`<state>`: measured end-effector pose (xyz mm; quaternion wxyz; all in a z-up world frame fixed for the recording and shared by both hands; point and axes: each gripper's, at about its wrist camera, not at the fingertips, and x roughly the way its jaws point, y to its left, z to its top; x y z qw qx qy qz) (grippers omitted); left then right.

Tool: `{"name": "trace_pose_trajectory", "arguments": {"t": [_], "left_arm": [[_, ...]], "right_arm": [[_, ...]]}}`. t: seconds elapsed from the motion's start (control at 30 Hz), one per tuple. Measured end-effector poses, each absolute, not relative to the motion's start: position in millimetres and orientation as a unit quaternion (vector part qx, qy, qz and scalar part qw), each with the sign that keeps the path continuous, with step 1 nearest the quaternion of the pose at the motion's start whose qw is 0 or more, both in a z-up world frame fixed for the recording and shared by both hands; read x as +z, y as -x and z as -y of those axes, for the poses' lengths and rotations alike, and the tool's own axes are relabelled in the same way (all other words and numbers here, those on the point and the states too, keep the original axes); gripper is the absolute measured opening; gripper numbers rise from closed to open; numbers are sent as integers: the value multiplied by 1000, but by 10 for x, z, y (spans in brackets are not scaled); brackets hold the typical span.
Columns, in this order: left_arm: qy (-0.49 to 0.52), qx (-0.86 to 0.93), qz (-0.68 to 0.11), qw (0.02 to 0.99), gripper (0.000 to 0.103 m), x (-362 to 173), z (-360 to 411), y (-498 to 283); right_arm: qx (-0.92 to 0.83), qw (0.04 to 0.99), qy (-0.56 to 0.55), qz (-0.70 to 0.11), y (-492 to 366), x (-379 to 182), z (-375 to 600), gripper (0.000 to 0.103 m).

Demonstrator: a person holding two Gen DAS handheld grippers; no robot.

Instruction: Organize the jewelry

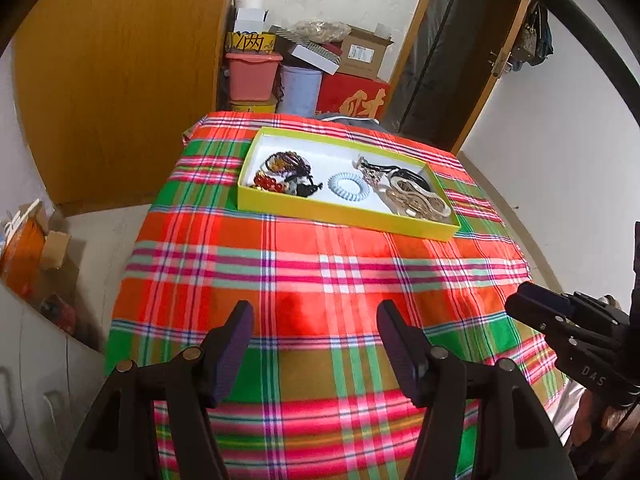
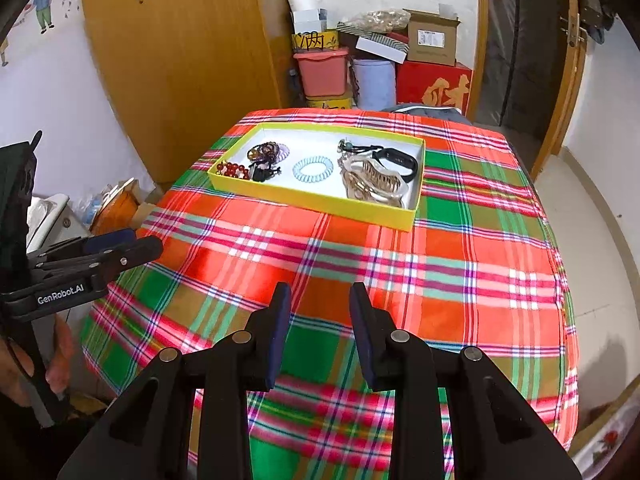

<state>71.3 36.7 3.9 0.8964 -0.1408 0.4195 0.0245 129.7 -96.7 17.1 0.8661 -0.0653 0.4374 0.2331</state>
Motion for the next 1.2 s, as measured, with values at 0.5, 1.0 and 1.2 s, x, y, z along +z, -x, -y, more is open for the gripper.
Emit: {"name": "trace_pose_trajectory", "arguments": {"t": [0.5, 1.0, 1.2], "left_arm": [[140, 19, -436, 889, 63, -95, -272, -716], [149, 21, -443, 884, 63, -154, -299, -758], [154, 18, -446, 882, 63, -179, -307, -771]], "right_arm": [[228, 860, 77, -449, -1282, 50, 956, 31], [226, 857, 79, -457, -1311, 1, 940, 31], [226, 856, 80, -459, -1316, -17, 943, 31]]}}
